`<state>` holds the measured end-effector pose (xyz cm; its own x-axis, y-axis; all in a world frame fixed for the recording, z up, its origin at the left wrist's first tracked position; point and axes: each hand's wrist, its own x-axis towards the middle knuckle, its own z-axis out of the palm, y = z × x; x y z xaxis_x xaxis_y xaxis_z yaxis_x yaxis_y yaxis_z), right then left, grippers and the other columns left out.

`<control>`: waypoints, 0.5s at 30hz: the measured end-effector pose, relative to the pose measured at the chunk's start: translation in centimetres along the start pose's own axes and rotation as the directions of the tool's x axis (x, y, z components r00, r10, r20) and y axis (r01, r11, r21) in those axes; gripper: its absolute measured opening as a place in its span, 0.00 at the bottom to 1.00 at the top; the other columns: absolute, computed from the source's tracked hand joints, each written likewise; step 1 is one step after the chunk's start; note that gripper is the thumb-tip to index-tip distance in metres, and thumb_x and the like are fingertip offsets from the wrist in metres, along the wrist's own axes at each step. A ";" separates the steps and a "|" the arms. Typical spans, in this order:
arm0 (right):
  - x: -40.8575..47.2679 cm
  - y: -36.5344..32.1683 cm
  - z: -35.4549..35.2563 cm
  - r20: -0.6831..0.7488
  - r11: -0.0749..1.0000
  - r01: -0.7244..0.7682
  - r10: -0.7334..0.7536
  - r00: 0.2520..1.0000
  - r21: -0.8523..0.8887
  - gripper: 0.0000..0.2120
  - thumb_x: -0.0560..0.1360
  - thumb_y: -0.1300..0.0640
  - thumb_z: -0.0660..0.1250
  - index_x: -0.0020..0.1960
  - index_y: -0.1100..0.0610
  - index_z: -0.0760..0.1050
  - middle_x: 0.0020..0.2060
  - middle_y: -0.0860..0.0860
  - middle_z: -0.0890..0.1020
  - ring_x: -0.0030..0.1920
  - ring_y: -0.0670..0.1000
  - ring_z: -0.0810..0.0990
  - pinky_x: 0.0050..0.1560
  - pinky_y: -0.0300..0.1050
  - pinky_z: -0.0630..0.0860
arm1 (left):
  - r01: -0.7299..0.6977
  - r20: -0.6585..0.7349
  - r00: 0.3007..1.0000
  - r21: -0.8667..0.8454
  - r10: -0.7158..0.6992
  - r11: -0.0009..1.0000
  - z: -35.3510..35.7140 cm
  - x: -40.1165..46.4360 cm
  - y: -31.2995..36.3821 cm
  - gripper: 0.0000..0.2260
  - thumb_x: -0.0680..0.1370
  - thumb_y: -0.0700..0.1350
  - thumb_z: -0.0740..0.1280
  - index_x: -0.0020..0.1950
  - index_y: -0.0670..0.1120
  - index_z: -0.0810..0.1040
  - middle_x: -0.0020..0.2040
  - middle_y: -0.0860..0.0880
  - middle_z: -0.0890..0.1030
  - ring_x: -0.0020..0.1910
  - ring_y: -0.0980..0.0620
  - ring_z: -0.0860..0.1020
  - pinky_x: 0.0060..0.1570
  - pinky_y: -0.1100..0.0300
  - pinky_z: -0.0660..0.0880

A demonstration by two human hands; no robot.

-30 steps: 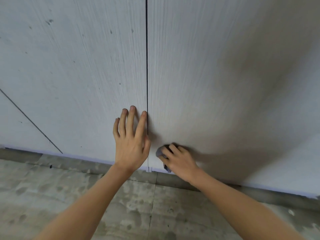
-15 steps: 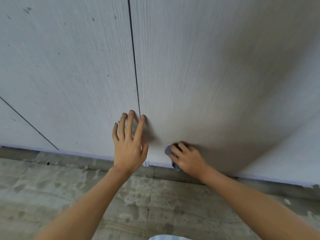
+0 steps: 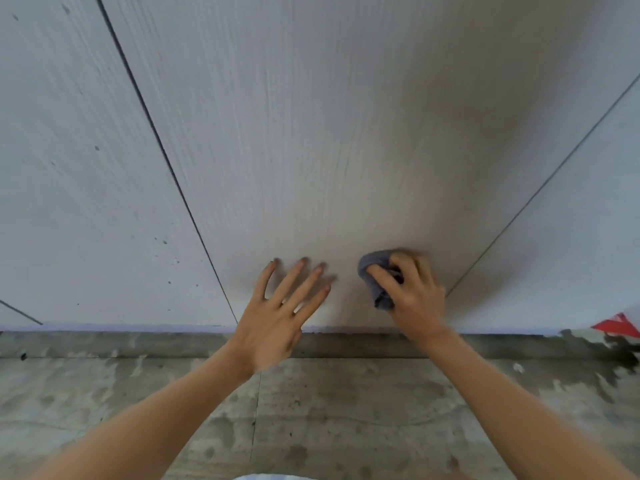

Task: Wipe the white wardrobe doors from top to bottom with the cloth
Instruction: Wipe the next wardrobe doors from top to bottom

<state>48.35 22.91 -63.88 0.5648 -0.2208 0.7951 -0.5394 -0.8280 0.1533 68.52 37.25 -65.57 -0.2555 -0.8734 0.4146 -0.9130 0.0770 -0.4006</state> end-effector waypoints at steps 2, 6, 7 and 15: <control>-2.9 -0.4 1.6 0.135 0.998 0.067 -0.066 0.989 -0.007 0.17 0.67 0.61 0.70 0.53 0.51 0.71 0.51 0.52 0.70 0.47 0.55 0.70 0.26 0.43 0.75 | -0.017 0.039 0.999 0.022 0.016 1.000 0.3 0.9 0.3 0.41 0.64 0.46 0.72 0.75 0.45 0.60 0.75 0.43 0.57 0.74 0.39 0.55 0.69 0.35 0.50; -3.8 0.3 1.3 0.190 0.998 0.009 -0.020 0.982 0.058 0.14 0.64 0.60 0.75 0.49 0.51 0.78 0.50 0.51 0.70 0.48 0.54 0.71 0.26 0.43 0.75 | -0.015 0.034 0.999 0.042 0.013 0.999 0.6 2.5 1.0 0.42 0.62 0.47 0.73 0.74 0.45 0.62 0.75 0.43 0.58 0.74 0.40 0.55 0.69 0.36 0.47; -2.6 0.8 0.7 0.124 0.997 -0.003 -0.007 0.992 0.077 0.13 0.67 0.59 0.73 0.50 0.50 0.77 0.51 0.51 0.70 0.48 0.54 0.71 0.28 0.43 0.75 | -0.010 0.026 1.000 0.048 0.009 0.999 0.8 2.7 1.0 0.42 0.62 0.47 0.73 0.74 0.45 0.62 0.75 0.43 0.58 0.75 0.41 0.54 0.70 0.36 0.46; 5.8 3.2 -3.4 -0.306 0.978 -0.175 0.203 0.930 0.117 0.08 0.77 0.53 0.64 0.56 0.50 0.72 0.53 0.52 0.70 0.50 0.56 0.71 0.41 0.41 0.72 | 0.033 -0.021 0.999 0.059 -0.032 0.998 2.0 2.9 1.6 0.33 0.67 0.43 0.63 0.73 0.45 0.65 0.75 0.44 0.58 0.76 0.43 0.47 0.70 0.36 0.45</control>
<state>47.78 20.71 -56.82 0.2249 -0.2161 0.9501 -0.5530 -0.8311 -0.0581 66.94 33.91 -66.65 -0.2333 -0.8649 0.4445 -0.9007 0.0200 -0.4340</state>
